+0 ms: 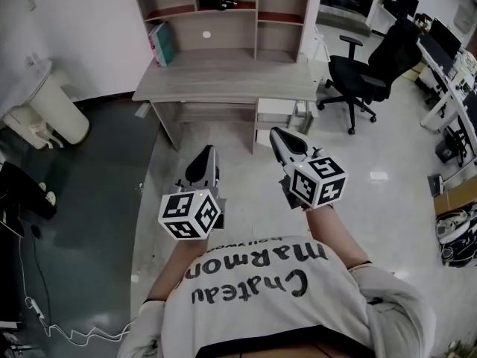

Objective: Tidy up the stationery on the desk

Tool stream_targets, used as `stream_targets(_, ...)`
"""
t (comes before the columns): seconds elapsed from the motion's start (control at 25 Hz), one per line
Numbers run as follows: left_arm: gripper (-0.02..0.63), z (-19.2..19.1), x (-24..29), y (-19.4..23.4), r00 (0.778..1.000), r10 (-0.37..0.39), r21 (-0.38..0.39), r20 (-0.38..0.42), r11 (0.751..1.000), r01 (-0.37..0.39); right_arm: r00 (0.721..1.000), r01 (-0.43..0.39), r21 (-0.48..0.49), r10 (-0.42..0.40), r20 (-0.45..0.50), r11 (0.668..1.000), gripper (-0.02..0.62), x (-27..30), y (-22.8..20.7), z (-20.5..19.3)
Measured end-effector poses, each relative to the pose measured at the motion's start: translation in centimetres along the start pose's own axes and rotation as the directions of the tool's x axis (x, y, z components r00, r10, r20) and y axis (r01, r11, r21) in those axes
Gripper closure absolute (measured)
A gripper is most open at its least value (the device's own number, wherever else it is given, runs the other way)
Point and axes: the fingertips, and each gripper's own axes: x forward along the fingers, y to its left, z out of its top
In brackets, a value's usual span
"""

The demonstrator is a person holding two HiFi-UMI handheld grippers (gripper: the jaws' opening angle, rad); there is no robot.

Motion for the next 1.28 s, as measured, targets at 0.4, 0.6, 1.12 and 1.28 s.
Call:
stream_targets(0.4, 0.589, -2.1, 4.5, 0.3, 0.998, 0.017, -0.022, -0.059, 1.0, -0.018, 0.998, -0.044, 0.073, 0.047, -0.038, 0.996, 0.581, 3.0, -3.5, -1.8)
stream_targets(0.6, 0.589, -3.1, 5.6, 3.2, 0.992, 0.071, -0.03, -0.102, 0.997, -0.074, 0.996, -0.053, 0.116, 0.061, -0.066, 0.992, 0.581, 5.6, -4.0, -3.2)
stream_targets(1.12, 0.589, -0.1, 15.2, 12.3, 0.993, -0.024, -0.055, -0.116, 0.998, 0.018, 0.995, 0.051, 0.144, -0.038, -0.095, 0.988, 0.581, 17.3, -7.2, -2.1)
stream_targets(1.28, 0.589, 1.8, 18.3, 16.1, 0.991, -0.048, -0.057, -0.123, 0.998, 0.041, 0.995, 0.062, 0.155, -0.049, -0.088, 0.986, 0.581, 22.1, -7.2, -0.7)
